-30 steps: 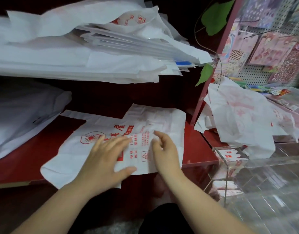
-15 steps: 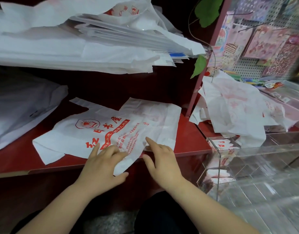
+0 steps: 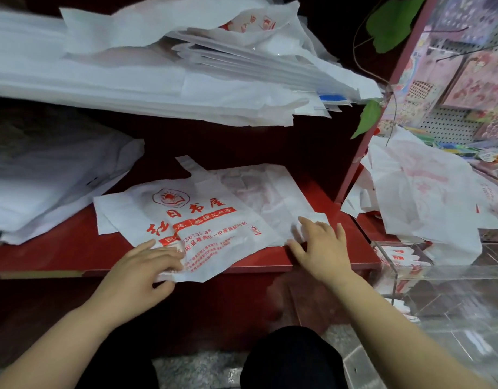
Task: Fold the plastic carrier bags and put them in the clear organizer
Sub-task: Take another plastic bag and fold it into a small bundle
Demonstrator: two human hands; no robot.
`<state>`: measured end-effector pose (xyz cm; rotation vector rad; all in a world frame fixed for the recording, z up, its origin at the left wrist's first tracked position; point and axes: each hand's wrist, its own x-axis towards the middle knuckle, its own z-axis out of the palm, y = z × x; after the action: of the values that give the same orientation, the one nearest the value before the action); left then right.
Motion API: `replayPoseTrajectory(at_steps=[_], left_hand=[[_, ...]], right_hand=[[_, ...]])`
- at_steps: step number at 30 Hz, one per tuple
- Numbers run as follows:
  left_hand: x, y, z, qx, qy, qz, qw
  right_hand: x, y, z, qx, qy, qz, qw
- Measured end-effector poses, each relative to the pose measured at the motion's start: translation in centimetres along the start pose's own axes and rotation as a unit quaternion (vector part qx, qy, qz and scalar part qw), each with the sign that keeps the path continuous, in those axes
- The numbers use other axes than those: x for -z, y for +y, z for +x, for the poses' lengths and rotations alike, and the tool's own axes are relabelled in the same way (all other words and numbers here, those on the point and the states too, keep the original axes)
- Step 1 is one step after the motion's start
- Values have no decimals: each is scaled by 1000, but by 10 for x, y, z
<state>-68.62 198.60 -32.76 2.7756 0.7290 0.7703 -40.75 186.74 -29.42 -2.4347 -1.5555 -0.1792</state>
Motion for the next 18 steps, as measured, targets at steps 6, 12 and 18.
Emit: replayPoseTrajectory(at_steps=[6, 12, 18], left_hand=[[7, -12, -6, 8, 7, -1, 1000], [13, -17, -9, -18, 40, 83, 996], [15, -21, -18, 10, 33, 33, 999]], right_hand=[[-20, -23, -5, 296, 65, -42, 952], [-24, -32, 7, 319, 68, -7, 945], [-20, -26, -6, 320, 95, 106, 937]])
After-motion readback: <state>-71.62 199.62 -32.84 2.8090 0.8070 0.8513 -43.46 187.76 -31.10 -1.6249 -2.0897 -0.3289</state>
